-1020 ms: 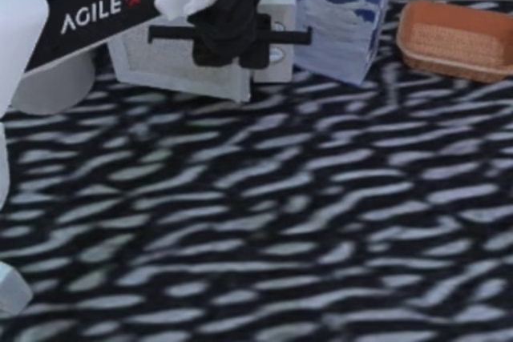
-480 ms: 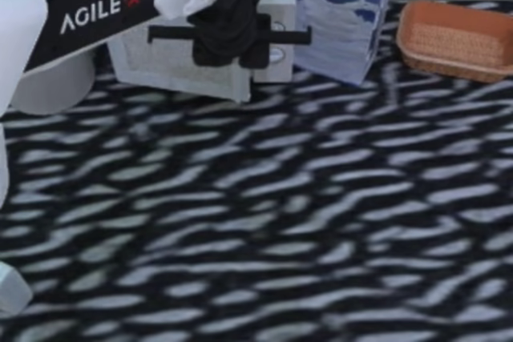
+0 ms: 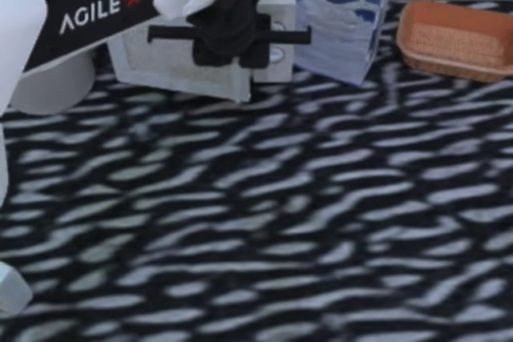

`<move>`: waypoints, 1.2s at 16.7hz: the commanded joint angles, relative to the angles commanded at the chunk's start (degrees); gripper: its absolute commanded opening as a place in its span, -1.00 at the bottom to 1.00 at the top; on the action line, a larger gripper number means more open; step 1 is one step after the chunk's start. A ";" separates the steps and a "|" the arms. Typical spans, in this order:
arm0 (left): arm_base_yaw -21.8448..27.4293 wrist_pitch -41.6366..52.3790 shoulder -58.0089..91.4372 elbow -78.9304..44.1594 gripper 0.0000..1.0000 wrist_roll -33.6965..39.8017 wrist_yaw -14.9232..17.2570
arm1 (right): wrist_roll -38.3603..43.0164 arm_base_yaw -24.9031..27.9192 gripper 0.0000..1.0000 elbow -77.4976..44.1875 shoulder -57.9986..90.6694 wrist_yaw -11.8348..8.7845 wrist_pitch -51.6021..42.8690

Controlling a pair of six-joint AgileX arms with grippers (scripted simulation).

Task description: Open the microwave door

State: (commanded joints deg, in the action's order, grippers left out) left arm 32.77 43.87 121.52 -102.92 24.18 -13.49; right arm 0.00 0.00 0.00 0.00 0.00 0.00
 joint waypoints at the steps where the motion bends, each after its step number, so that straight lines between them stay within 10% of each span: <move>1: 0.00 0.00 0.00 0.00 -1.00 0.00 0.00 | 0.00 0.00 1.00 0.00 0.00 0.00 0.00; 20: -0.85 -4.20 -5.43 8.33 -1.00 -6.26 3.23 | 0.00 0.00 1.00 0.00 0.00 0.00 0.00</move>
State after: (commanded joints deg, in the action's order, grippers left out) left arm 31.92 39.68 116.09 -94.59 17.91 -10.26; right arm 0.00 0.00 0.00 0.00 0.00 0.00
